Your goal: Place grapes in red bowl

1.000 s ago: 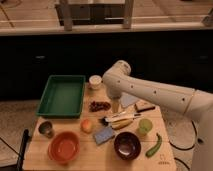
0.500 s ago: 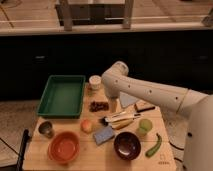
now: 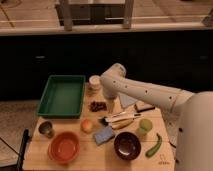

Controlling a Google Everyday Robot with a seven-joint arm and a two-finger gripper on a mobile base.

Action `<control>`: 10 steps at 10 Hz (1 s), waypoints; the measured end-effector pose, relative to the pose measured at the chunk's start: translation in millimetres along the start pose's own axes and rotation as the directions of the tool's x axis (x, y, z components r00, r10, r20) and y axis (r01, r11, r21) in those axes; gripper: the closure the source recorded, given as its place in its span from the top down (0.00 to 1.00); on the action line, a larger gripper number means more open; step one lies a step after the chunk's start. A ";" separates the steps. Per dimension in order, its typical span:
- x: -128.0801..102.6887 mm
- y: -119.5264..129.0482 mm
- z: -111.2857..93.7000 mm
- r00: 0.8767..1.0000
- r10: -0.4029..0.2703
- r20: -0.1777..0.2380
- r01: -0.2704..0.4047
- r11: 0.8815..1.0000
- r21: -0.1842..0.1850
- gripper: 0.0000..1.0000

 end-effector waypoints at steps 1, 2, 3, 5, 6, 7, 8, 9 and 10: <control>-0.9 -0.4 2.6 1.000 0.006 0.003 -0.006 1.000 -0.004 0.80; -2.0 -2.0 5.9 1.000 0.018 0.009 -0.018 1.000 -0.009 0.80; -3.3 -3.3 8.7 1.000 0.025 0.012 -0.025 1.000 -0.013 0.80; -5.5 -5.1 14.4 0.999 0.034 0.020 -0.034 0.999 -0.021 0.80; -5.8 -5.4 17.3 0.999 0.040 0.023 -0.039 0.999 -0.026 0.80; -5.3 -6.4 20.7 0.998 0.048 0.027 -0.047 0.998 -0.030 0.80; -5.6 -6.9 23.4 0.998 0.053 0.032 -0.052 0.998 -0.034 0.80; -5.1 -7.3 25.7 0.998 0.058 0.036 -0.056 0.998 -0.038 0.80; -4.9 -6.5 31.7 0.997 0.065 0.041 -0.063 0.997 -0.046 0.80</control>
